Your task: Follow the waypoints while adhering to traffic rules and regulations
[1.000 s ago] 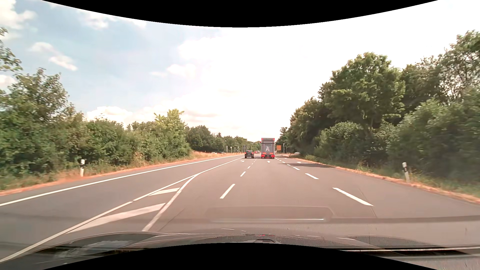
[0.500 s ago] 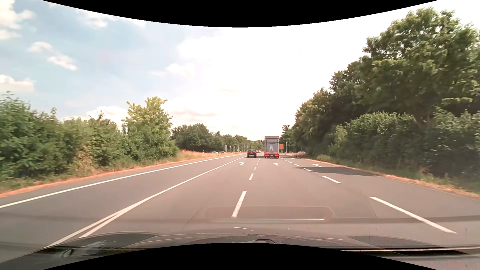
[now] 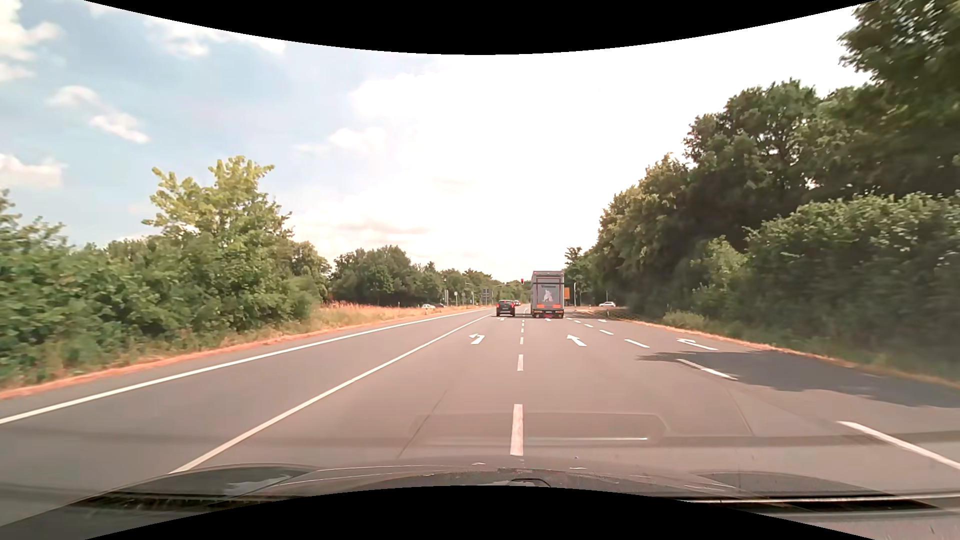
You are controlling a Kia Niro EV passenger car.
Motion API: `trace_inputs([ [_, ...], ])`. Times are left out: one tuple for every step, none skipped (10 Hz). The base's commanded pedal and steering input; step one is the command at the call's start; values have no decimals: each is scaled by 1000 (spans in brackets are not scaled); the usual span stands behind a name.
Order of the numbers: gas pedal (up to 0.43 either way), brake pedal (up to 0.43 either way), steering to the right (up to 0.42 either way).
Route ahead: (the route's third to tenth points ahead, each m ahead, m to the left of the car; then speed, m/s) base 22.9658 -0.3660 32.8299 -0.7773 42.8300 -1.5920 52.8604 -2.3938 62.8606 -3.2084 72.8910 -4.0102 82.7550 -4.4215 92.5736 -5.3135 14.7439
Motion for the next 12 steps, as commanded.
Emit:
trace_inputs([
  [47,0,7],
  [47,0,6],
  [47,0,6],
  [0,0,6],
  [0,0,6],
  [0,0,6],
  [0,0,6],
  [0,0,6],
  [0,0,6],
  [0,0,6],
  [0,0,6],
  [0,0,6],
])
